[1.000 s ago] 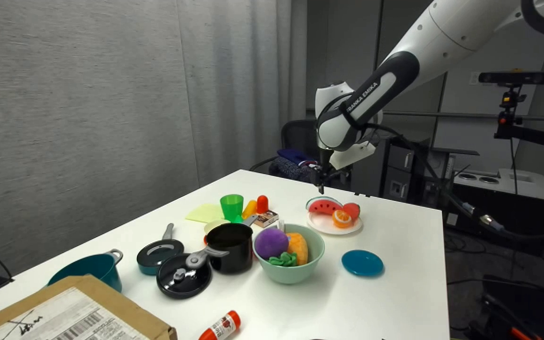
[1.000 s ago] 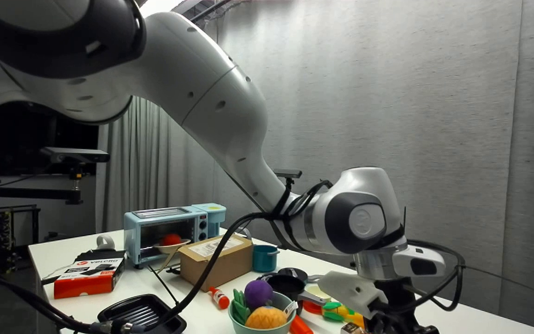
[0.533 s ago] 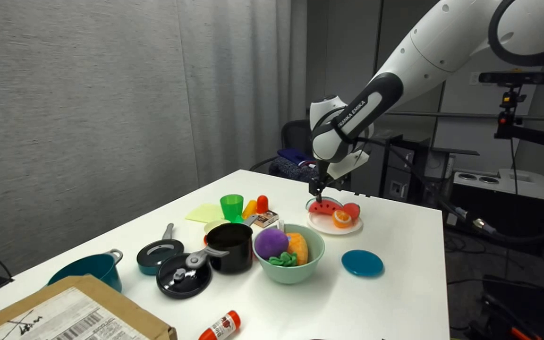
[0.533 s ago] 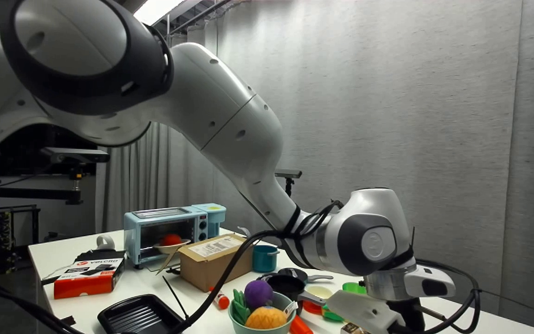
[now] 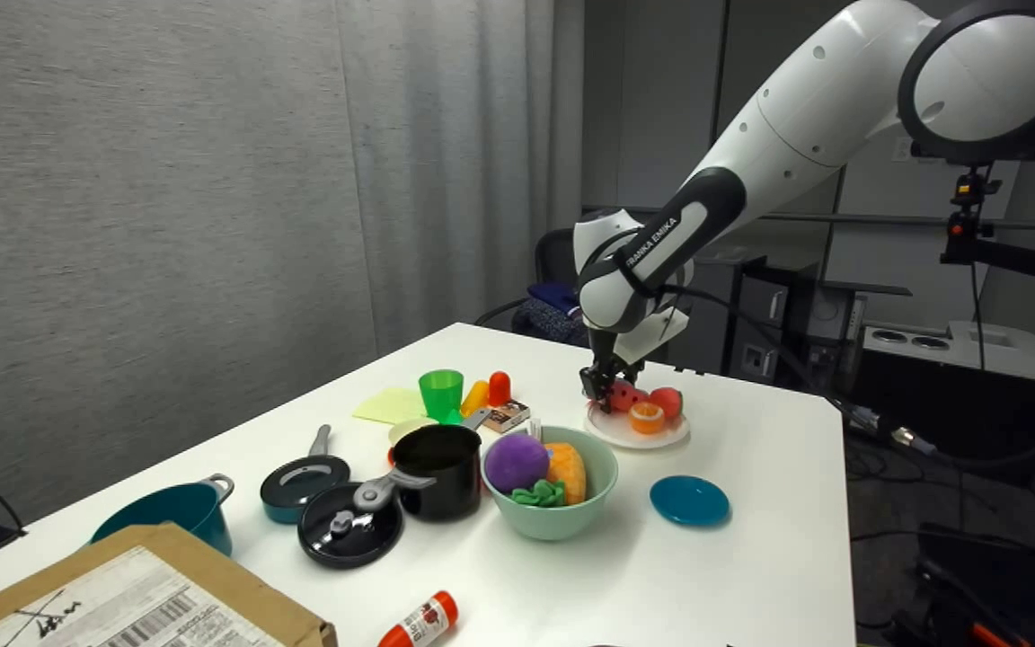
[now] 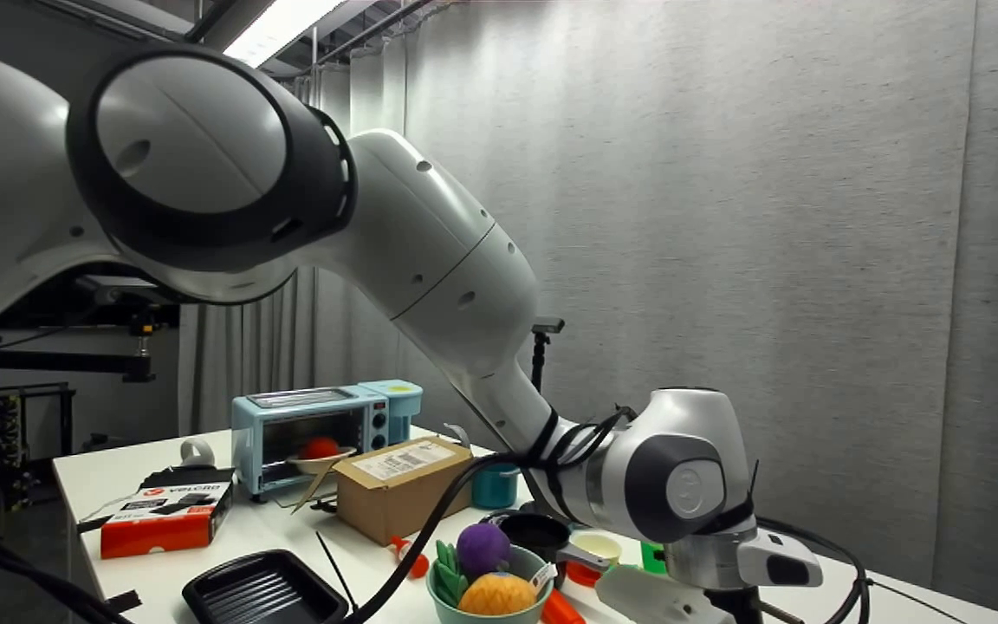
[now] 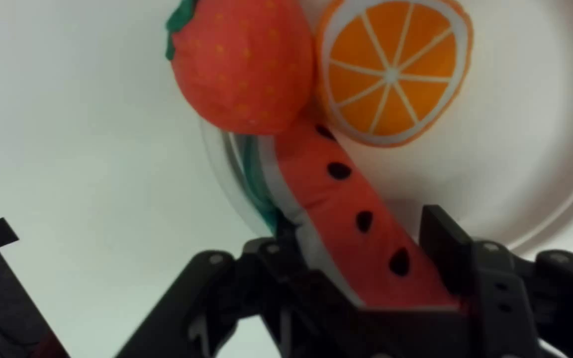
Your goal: Pick up the fruits plush toys from the plate and put them in the bowl
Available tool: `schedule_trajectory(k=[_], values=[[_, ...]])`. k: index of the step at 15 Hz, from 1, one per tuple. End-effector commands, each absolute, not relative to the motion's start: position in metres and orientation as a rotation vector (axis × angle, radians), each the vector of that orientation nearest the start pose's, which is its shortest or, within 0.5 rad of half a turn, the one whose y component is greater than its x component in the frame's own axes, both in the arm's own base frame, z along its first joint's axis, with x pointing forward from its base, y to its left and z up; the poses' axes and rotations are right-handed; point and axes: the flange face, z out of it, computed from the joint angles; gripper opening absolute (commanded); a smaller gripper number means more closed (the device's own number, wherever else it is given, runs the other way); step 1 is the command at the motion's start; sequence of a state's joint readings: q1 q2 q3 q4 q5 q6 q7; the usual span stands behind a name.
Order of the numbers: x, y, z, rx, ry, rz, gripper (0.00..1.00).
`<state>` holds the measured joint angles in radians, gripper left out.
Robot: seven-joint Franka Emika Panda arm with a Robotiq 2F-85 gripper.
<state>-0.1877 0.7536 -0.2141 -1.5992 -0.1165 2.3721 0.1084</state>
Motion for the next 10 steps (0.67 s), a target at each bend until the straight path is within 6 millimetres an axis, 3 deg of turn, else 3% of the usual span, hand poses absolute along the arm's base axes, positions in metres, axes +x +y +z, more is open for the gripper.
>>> schedule_trajectory(k=[1,5,6,10], values=[[0.661,-0.268,0.217,-3.303,0.573,-0.009,0.34],[0.672,-0.248,0.260,-3.294,0.427,-0.115,0.04],[0.673,-0.233,0.271,-3.278,0.357,-0.130,0.01],[0.681,-0.146,0.297,-3.168,0.081,-0.155,0.01]])
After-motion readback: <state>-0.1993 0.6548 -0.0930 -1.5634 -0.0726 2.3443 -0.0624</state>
